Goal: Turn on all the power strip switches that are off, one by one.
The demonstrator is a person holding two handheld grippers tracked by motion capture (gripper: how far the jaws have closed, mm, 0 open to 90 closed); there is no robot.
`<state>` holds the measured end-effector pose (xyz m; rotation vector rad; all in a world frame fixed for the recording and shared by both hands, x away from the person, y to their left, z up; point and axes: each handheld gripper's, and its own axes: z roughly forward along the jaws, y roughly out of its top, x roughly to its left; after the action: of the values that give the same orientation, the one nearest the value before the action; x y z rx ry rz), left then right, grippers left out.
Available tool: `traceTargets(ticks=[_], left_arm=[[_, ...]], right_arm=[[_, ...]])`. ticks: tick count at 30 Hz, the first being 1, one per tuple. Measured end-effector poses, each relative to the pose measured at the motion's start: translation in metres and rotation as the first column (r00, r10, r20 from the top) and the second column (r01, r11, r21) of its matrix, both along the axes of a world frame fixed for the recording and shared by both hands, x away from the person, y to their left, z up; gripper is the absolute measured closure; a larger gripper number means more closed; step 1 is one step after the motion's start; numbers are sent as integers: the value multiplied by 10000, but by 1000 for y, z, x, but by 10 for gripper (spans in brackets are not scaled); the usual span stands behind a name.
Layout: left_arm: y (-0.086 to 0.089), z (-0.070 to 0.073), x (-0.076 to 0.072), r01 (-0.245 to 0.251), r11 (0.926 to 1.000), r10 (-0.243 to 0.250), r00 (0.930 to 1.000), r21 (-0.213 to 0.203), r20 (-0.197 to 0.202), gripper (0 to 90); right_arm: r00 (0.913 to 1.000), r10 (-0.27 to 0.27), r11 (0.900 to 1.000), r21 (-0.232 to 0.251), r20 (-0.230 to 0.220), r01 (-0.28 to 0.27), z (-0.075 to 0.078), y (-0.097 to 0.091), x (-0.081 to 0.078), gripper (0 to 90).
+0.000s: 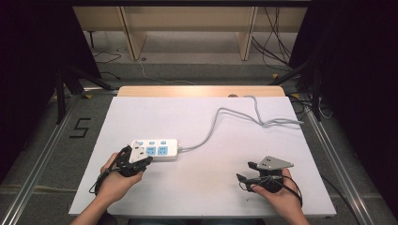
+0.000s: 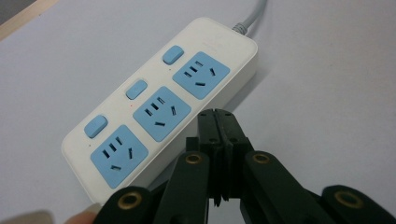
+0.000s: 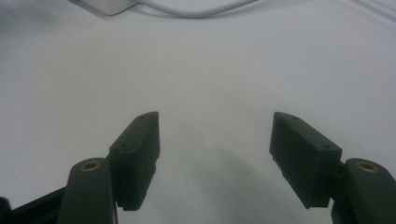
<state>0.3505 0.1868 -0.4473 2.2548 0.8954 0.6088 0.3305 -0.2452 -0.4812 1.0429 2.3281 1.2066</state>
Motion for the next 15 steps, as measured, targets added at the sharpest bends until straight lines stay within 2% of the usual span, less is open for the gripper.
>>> traceTargets(ticks=[15], left_arm=[[-7, 5, 15, -68, 10000, 68, 10000, 35, -39, 892]], right_arm=[[10000, -14, 10000, 2, -42, 14, 0, 0, 0, 343]])
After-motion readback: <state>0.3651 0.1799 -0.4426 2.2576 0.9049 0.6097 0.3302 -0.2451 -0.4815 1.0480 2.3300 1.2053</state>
